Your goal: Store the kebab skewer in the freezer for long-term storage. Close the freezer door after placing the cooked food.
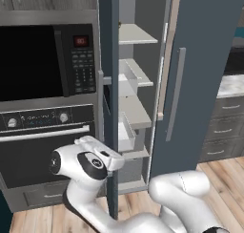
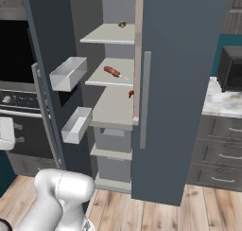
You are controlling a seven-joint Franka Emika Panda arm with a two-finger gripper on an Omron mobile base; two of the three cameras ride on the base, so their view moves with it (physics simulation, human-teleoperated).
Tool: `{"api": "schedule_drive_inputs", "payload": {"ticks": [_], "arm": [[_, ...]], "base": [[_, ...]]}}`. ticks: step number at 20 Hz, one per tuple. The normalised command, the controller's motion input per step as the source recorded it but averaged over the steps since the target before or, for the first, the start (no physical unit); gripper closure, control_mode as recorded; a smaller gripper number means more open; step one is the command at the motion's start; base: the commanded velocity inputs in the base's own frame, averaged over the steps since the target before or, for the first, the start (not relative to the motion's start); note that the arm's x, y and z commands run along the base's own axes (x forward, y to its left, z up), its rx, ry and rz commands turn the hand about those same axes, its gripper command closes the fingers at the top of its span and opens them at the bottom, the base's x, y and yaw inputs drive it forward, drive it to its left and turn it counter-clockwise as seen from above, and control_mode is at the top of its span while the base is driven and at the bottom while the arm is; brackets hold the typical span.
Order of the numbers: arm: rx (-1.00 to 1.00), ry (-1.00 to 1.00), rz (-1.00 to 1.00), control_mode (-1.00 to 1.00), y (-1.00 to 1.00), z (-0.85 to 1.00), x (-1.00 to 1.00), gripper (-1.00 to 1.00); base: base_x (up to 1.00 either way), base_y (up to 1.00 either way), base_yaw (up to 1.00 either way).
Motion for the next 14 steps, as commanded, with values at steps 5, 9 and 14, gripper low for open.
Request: {"api": "schedule_drive_inputs", "payload": {"ticks": [5,9,14], "arm": [[-0.16,0.03,-0.17,-1.0,0.04,0.0,0.59,-1.0],[-0.12,0.25,-0.17,-1.0,0.0,0.0,0.6,-1.0],[-0.01,0.08,-0.19,-1.0,0.27,0.0,0.44,-1.0]], "base": [[0.0,0.0,0.0],[0.0,0.0,0.0],[0.0,0.0,0.0]]}}
